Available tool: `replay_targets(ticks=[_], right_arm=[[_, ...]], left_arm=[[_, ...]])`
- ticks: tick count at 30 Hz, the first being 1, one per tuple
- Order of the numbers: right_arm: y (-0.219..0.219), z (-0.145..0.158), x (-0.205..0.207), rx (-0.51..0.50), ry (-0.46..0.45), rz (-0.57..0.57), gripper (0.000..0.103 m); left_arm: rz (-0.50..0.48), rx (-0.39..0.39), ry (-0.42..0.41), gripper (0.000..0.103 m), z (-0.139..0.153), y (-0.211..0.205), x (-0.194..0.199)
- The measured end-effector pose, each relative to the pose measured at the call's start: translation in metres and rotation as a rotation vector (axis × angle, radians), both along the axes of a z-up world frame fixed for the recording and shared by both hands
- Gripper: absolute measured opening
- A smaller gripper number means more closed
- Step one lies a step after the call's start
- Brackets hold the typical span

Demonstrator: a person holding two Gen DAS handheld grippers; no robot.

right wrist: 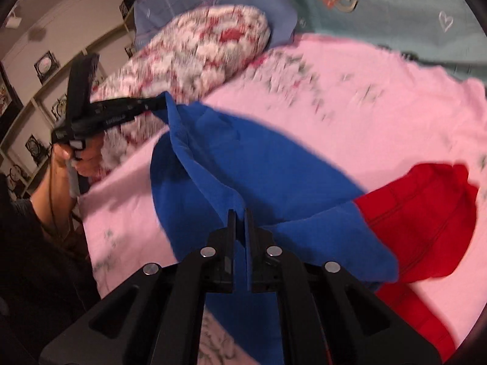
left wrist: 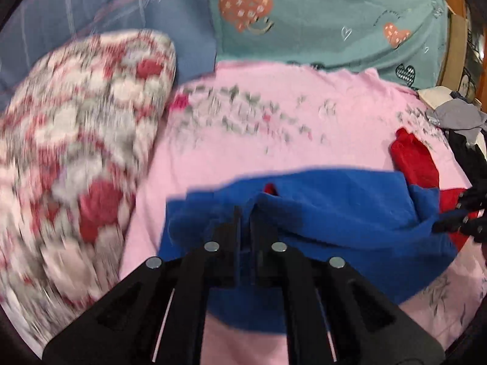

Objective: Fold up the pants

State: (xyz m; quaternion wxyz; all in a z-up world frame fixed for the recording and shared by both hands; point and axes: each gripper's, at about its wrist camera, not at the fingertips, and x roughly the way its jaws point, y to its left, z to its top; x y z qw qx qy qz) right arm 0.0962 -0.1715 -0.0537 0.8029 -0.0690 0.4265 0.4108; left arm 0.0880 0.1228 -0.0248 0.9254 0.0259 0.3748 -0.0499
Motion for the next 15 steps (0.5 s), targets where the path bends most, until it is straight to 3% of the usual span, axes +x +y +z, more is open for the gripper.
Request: replay_targets(ticks=[2,3,4,5,6,7,8,11,15], right_arm=[[0.010,-0.034,-0.004,-0.042,0.063,-0.022,0.010],[0.015,-0.052,-0.001,-0.052,0.137,-0.030,0.012],[0.015,-0.058,-0.001,-0.040,0.152,-0.037,0.013],[0.015,-0.056,-0.002,-0.019,0.139,-0.042,0.022],[0.015,-0.053,-0.001,-0.013,0.149,-0.037,0.032],[0.013,-0.047,-0.003,-0.001,0.147,-0.042,0.037],[0.010,-0.039,-0.005,0.008,0.124,-0.051,0.044],[-0.003,-0.015,-0.005,0.028,0.050,-0.093,0.045],[-0.022,0.002,0.008,-0.008,-0.042,-0.245,0.048]], left_arm=[[0.038,0.019,0.074,0.031,-0.026,0.005,-0.006],[0.044,0.015,0.101,0.032,-0.034,0.008,-0.011],[0.050,0.010,0.103,0.035,-0.036,0.011,-0.018],[0.055,0.006,0.095,0.046,-0.035,0.013,-0.027],[0.064,0.011,0.084,0.083,-0.032,0.015,-0.033],[0.090,0.023,0.061,0.096,-0.027,0.019,-0.041],[0.106,0.021,0.028,0.098,-0.020,0.023,-0.048],[0.118,-0.017,0.031,0.098,-0.008,0.034,-0.055],[0.213,-0.178,0.159,0.098,-0.015,0.052,-0.038]])
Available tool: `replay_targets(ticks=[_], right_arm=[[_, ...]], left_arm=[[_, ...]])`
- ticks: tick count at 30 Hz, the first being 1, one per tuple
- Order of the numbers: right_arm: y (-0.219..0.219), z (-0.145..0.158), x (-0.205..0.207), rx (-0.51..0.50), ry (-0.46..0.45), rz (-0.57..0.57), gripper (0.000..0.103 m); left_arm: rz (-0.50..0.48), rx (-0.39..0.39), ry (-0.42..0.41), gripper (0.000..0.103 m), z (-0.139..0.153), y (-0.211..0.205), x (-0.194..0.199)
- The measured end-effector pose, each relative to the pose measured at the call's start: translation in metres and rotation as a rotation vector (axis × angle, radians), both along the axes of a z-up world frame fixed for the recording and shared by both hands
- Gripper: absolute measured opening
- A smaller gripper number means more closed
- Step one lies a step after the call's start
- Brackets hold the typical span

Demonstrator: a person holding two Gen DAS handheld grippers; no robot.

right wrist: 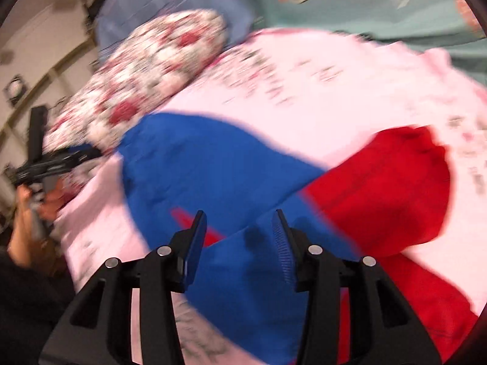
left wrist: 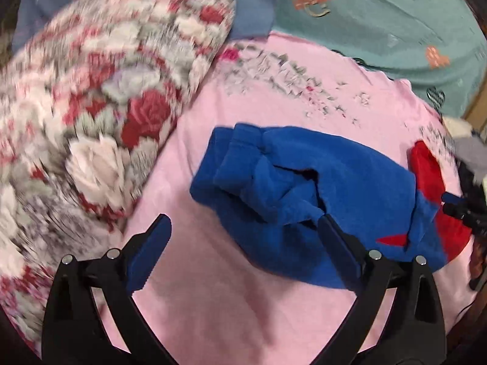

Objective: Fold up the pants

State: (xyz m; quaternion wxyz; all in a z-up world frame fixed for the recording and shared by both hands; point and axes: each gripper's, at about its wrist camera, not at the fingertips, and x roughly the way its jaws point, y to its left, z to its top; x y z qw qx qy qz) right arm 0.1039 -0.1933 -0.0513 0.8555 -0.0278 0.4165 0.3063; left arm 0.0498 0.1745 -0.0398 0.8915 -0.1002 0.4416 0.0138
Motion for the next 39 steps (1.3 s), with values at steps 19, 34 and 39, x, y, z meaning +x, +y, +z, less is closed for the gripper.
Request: replay_targets(ticks=[19,34,39], right_arm=[[-0.002,-0.018,0.011,0.054,-0.004,-0.003,0.048],[0.004,-0.024,0.008,-0.148,-0.021,-0.081,0.051],[0.031,-0.023,-0.008,-0.195,-0.031,0.037,0.051]], left_arm=[[0.152,-0.347,0.260,0.058,-0.043,0.001,0.060],[0.216,-0.214,0.192,0.017,-0.028,-0.013,0.078],[0.195,-0.236,0.185,0.017,-0.028,-0.012,0.070]])
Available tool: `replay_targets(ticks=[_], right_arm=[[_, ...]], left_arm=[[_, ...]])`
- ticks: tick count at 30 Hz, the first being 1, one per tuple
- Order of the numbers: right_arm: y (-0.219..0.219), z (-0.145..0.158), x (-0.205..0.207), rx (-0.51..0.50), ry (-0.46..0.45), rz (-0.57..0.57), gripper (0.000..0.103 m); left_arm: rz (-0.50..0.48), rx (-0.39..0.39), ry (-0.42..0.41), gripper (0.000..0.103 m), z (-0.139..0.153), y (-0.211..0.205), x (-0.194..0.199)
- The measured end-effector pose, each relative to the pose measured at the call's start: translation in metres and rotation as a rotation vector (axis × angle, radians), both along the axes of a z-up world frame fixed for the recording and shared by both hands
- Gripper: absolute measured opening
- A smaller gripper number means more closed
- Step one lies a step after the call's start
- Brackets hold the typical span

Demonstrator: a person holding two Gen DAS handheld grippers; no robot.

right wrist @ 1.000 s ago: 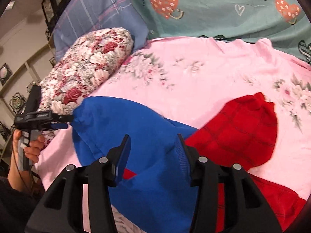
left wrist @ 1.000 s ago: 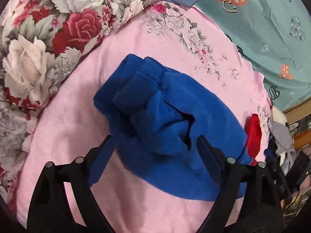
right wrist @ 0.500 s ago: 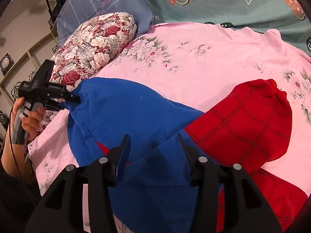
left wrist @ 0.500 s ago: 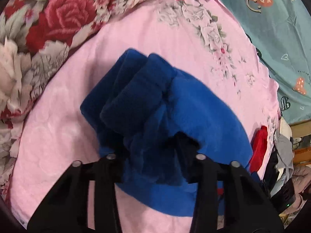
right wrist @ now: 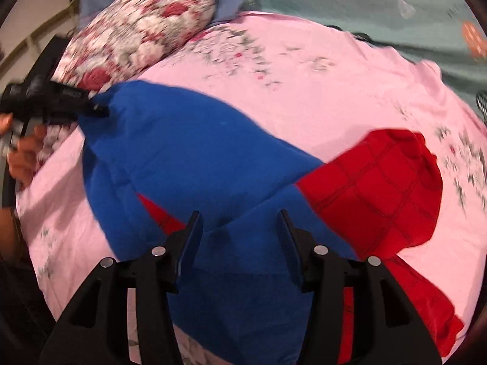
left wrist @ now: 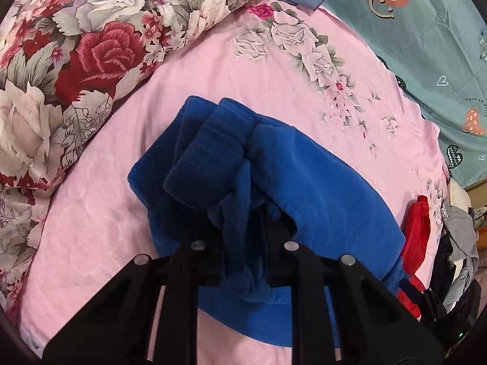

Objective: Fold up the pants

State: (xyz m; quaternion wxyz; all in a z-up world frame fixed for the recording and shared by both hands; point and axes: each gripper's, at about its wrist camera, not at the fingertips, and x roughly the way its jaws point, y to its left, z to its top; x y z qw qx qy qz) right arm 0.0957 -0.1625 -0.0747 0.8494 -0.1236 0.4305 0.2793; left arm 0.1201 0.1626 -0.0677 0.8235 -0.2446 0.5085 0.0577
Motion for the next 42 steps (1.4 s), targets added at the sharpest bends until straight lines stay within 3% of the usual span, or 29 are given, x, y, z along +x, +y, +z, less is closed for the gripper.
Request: replay_targets(ticks=[4,6,10,16,17,18,19,20,21,24,27,31,35,37,40,41,42], right_arm=[[0.017,-0.007,-0.011,-0.099,-0.018,0.100,0.051],[0.015,-0.008,-0.007,-0.127,-0.011,0.053,0.051],[0.006,-0.003,0.006,-0.078,0.013,-0.065,0.051],[0.019,-0.027,0.023,-0.207,0.034,-0.148,0.051],[0.018,-0.027,0.023,-0.186,0.031,-0.151,0.050],[0.014,-0.027,0.024,-0.158,0.044,-0.156,0.042],[0.008,-0.027,0.024,-0.124,0.058,-0.170,0.031],[0.004,-0.025,0.024,-0.103,0.069,-0.178,0.011],[-0.002,-0.022,0.024,-0.072,0.070,-0.193,0.007],[-0.017,-0.004,0.019,0.048,0.048,-0.214,0.006],[-0.043,0.023,0.002,0.208,0.020,-0.206,0.006],[-0.060,0.027,-0.028,0.271,0.053,-0.182,0.006],[-0.054,-0.002,-0.044,0.262,0.139,-0.154,0.006],[-0.046,-0.030,-0.042,0.237,0.209,-0.176,0.008],[-0.046,-0.030,-0.039,0.241,0.228,-0.189,0.021],[-0.047,-0.024,-0.039,0.221,0.207,-0.191,0.035],[-0.049,-0.016,-0.039,0.204,0.178,-0.188,0.042]], left_arm=[[-0.012,-0.014,-0.015,0.014,0.007,0.005,-0.005],[0.002,-0.009,-0.037,0.014,0.013,0.007,-0.009],[-0.010,0.002,-0.064,0.014,0.018,0.004,-0.014],[-0.024,0.008,-0.065,0.010,0.012,0.003,-0.019],[-0.024,0.006,-0.060,0.009,0.010,0.005,-0.019],[-0.020,0.002,-0.053,0.005,0.006,0.006,-0.019],[-0.015,-0.004,-0.042,0.004,0.002,0.008,-0.017],[-0.015,-0.010,-0.037,0.003,0.000,0.008,-0.016],[-0.017,-0.012,-0.036,0.003,-0.002,0.008,-0.014],[-0.015,0.016,-0.077,0.002,0.009,0.008,-0.012],[0.001,0.109,-0.136,0.002,0.032,0.008,-0.018],[-0.031,0.119,-0.144,0.002,0.039,0.013,-0.031],[-0.037,0.169,-0.054,0.002,0.005,0.015,-0.038],[-0.037,0.176,0.027,0.006,-0.025,0.017,-0.035],[-0.073,0.237,0.006,0.011,-0.024,0.012,-0.039],[-0.078,0.259,-0.001,0.024,-0.017,0.011,-0.040],[-0.080,0.268,-0.014,0.049,-0.010,0.011,-0.042]])
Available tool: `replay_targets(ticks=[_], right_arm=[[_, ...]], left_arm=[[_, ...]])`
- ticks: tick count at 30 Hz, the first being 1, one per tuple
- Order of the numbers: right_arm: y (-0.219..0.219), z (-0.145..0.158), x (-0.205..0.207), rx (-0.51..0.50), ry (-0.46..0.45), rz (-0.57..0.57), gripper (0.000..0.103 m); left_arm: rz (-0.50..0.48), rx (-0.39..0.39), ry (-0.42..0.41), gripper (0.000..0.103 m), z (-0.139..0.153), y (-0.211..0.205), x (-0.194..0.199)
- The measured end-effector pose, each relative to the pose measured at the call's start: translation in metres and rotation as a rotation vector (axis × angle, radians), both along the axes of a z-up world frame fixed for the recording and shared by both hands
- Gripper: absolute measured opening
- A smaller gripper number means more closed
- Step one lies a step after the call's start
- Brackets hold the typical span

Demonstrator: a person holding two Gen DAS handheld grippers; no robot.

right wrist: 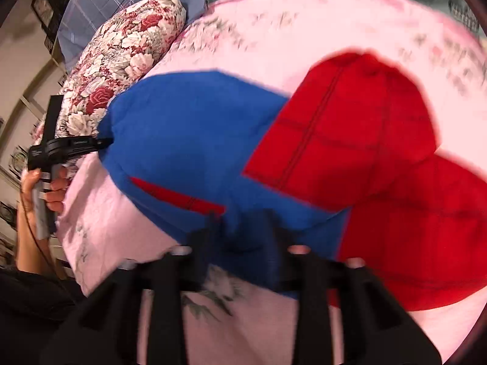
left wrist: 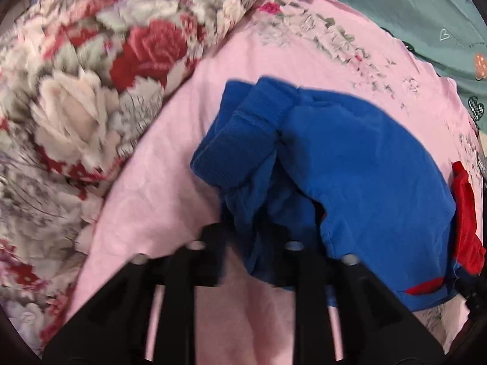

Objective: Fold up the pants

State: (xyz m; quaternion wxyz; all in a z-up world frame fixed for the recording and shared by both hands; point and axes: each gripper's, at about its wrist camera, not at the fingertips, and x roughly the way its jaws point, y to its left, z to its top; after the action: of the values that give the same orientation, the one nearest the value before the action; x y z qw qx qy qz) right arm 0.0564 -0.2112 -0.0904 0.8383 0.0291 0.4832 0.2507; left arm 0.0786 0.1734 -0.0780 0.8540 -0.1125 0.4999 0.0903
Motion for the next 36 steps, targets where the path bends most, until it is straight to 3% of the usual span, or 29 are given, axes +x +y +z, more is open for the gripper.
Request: replay_targets(ticks=[2,4,6,9,15,16,17,18,21,23,26,29,32,34,35,36], right_arm=[[-0.008,0.020,0.003,-0.027,-0.062,-0.006,0.043],[-0.019,0.038,0.017,-0.062,-0.118,-0.077,0.045],[-0.019,0.045,0.039,-0.176,-0.180,-0.168,0.045],[-0.003,0.038,0.084,-0.247,-0.163,-0.235,0.045],[0.016,-0.003,0.152,-0.383,-0.052,-0.309,0.044],[0.014,-0.007,0.155,-0.375,-0.034,-0.309,0.041],[0.007,-0.008,0.155,-0.334,-0.023,-0.305,0.026],[-0.001,-0.005,0.154,-0.291,-0.004,-0.314,0.001],[-0.035,0.030,0.127,-0.164,-0.090,-0.346,0.001],[-0.081,0.067,0.090,-0.043,-0.154,-0.405,0.001],[-0.140,0.095,0.012,0.087,-0.225,-0.500,0.001],[-0.182,0.075,-0.036,0.134,-0.174,-0.598,0.001],[-0.198,0.023,-0.054,0.116,-0.005,-0.600,0.002],[-0.199,-0.003,-0.057,0.038,0.097,-0.605,0.012],[-0.197,-0.007,-0.061,0.023,0.103,-0.600,0.018],[-0.196,-0.005,-0.065,0.025,0.092,-0.592,0.033]], left_arm=[[-0.005,0.027,-0.075,0.064,0.021,-0.002,-0.009],[-0.022,0.073,-0.152,0.067,0.039,-0.008,-0.016],[-0.053,0.059,-0.185,0.072,0.048,-0.018,-0.019],[-0.135,0.042,-0.174,0.072,0.044,-0.044,-0.016],[-0.249,0.032,-0.041,0.072,-0.002,-0.093,-0.006],[-0.249,0.036,-0.022,0.072,-0.008,-0.095,-0.005],[-0.249,0.051,0.001,0.072,-0.016,-0.097,-0.003],[-0.256,0.064,0.010,0.072,-0.020,-0.099,-0.002],[-0.259,0.062,0.007,0.073,-0.020,-0.095,-0.002],[-0.244,0.062,0.010,0.073,-0.021,-0.090,0.001],[-0.214,0.036,0.012,0.073,-0.022,-0.080,0.003],[-0.219,0.027,0.005,0.073,-0.020,-0.077,0.002],[-0.227,0.036,0.002,0.073,-0.019,-0.079,-0.001],[-0.234,0.041,0.006,0.073,-0.018,-0.079,-0.003],[-0.234,0.039,0.005,0.073,-0.017,-0.078,-0.004],[-0.232,0.035,0.003,0.073,-0.016,-0.077,-0.006]])
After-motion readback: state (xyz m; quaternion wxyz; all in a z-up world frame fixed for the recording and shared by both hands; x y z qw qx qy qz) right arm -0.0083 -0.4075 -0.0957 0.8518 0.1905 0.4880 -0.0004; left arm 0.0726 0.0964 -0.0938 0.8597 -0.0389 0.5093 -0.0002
